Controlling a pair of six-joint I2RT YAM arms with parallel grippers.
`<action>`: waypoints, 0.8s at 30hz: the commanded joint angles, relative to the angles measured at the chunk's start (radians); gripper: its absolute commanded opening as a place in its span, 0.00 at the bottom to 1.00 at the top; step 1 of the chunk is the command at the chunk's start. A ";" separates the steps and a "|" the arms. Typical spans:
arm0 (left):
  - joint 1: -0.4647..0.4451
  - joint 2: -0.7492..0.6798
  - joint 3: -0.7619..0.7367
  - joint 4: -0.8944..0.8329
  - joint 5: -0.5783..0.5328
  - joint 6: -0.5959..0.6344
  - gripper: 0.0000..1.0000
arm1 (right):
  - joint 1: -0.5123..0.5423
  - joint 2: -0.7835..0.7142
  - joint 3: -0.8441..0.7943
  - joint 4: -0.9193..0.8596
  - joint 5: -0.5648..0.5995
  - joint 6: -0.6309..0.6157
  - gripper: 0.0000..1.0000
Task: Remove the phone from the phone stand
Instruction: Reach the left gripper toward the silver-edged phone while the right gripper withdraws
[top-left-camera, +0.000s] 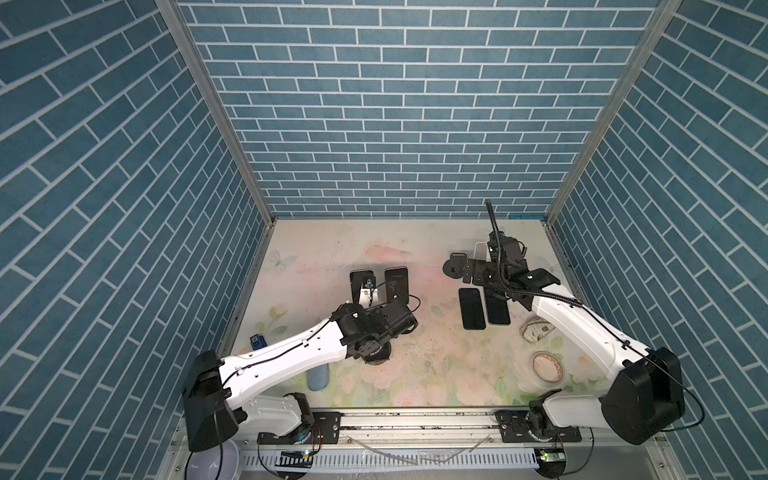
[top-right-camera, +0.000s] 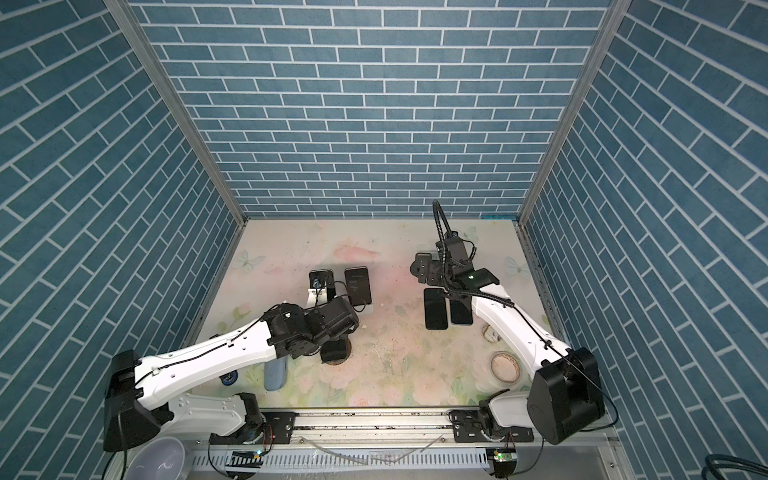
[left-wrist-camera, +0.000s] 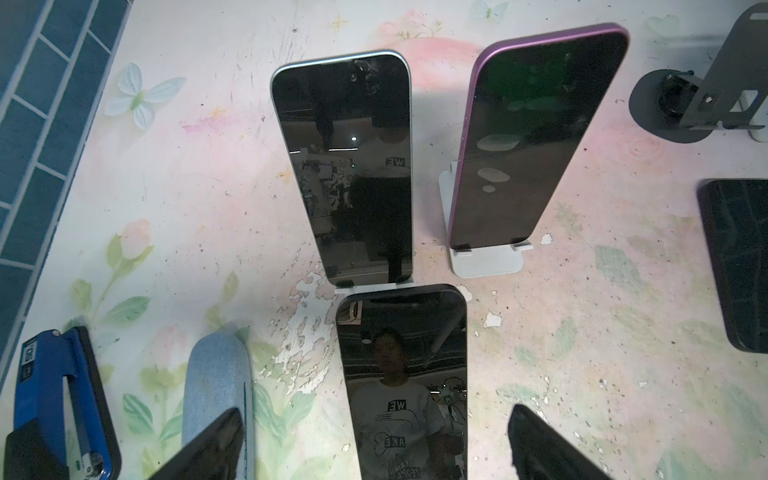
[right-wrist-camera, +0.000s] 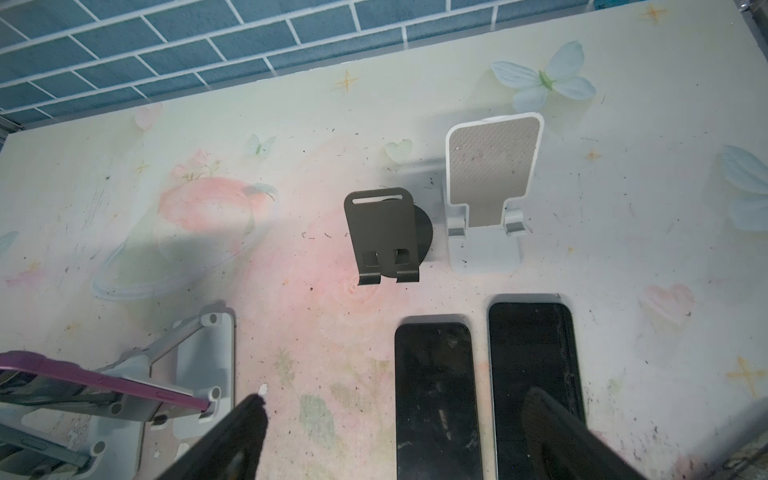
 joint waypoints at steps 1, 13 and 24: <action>-0.006 0.019 -0.020 0.020 -0.010 -0.041 1.00 | -0.001 -0.051 -0.042 -0.004 0.015 0.003 0.97; -0.006 0.076 -0.011 0.044 -0.013 -0.082 1.00 | -0.003 -0.090 -0.044 -0.048 0.013 -0.032 0.97; -0.006 0.135 0.042 0.004 -0.005 -0.076 1.00 | -0.002 -0.080 -0.047 -0.024 -0.001 -0.023 0.97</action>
